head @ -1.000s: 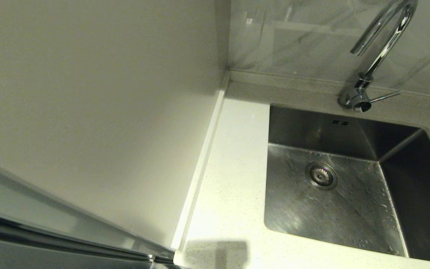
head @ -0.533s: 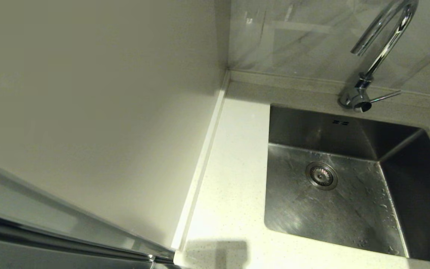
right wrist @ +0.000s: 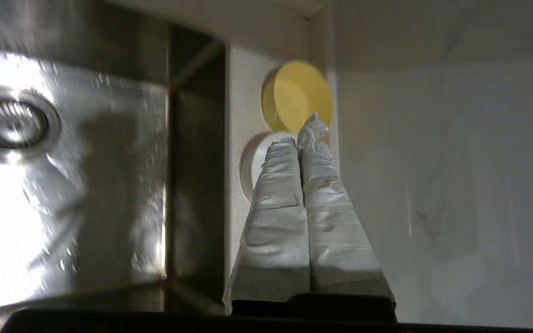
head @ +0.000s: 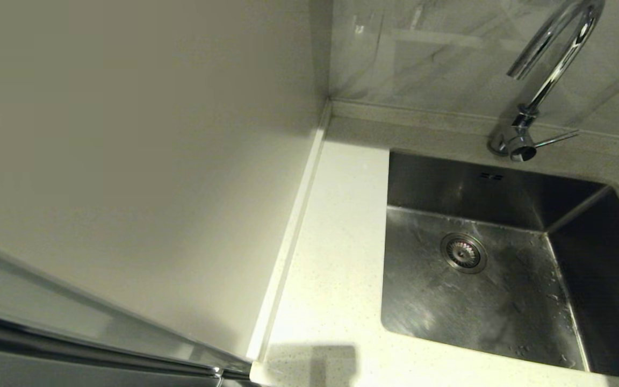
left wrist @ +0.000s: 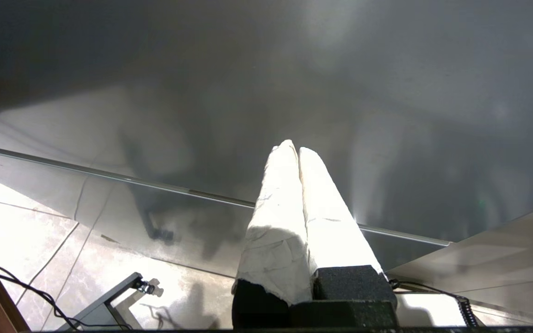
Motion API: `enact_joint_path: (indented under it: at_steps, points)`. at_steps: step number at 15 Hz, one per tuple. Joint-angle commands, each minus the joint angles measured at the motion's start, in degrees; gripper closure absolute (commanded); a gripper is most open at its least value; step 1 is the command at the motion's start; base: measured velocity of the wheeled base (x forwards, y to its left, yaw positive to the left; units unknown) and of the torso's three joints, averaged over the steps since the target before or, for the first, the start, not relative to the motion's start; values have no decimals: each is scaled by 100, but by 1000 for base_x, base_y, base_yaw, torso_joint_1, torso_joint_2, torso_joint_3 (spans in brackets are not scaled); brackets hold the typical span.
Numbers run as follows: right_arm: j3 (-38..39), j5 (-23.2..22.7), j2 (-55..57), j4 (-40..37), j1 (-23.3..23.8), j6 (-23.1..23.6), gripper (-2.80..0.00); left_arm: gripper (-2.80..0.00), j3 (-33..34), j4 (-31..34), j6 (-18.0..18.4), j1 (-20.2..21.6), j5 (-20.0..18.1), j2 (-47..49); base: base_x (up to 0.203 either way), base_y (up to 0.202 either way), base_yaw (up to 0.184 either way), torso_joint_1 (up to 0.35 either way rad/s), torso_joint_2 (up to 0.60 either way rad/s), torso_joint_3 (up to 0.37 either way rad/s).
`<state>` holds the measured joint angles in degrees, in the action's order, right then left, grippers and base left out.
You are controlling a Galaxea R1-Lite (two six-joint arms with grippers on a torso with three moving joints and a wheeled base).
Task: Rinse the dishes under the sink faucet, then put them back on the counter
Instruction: Put a bowl into the sink
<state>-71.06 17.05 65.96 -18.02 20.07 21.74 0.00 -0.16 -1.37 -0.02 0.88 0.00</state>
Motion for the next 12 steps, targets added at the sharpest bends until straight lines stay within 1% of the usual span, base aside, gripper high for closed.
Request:
enact_joint_path:
  at_steps: [1, 2, 3, 4, 5, 7, 8, 9, 10, 11, 12]
  points:
    - [-423, -913, 638, -472, 834, 36, 0, 0, 0, -2, -4, 2, 9, -18, 0, 0, 0, 0, 0, 0]
    - [-557, -1628, 757, -757, 1340, -32, 0, 0, 0, -2, -4, 2, 0, -18, 0, 0, 0, 0, 0, 0]
    - [-769, -2492, 945, -1092, 1890, -141, 0, 0, 0, -2, -4, 2, 0, -18, 0, 0, 0, 0, 0, 0]
    - [-1121, -3493, 1241, -1495, 2434, -296, 0, 0, 0, -2, -4, 2, 8, -18, 0, 0, 0, 0, 0, 0]
    - [-1603, -4351, 1600, -1938, 2838, -466, 0, 0, 0, -2, -4, 2, 0, -18, 0, 0, 0, 0, 0, 0]
    - [-2551, -5596, 2252, -2801, 3360, -857, 0, 0, 0, -2, -4, 2, 0, -18, 0, 0, 0, 0, 0, 0]
    - [-3015, -6072, 2601, -3196, 3527, -1045, 0, 0, 0, -2, -4, 2, 0, -18, 0, 0, 0, 0, 0, 0]
    - [-3390, -6436, 2913, -3515, 3655, -1166, 0, 0, 0, -2, -4, -3, 0, -18, 0, 0, 0, 0, 0, 0]
    - [-3660, -6696, 3201, -3750, 3745, -1242, 0, 0, 0, -2, -4, -6, 0, -18, 0, 0, 0, 0, 0, 0]
    - [-3841, -6805, 3430, -3844, 3788, -1243, 0, 0, 0, -2, -4, -6, 0, -18, 0, 0, 0, 0, 0, 0]
    - [-4040, -6814, 3640, -3868, 3810, -1136, 0, 0, 0, -2, -4, 2, 0, -18, 0, 0, 0, 0, 0, 0]
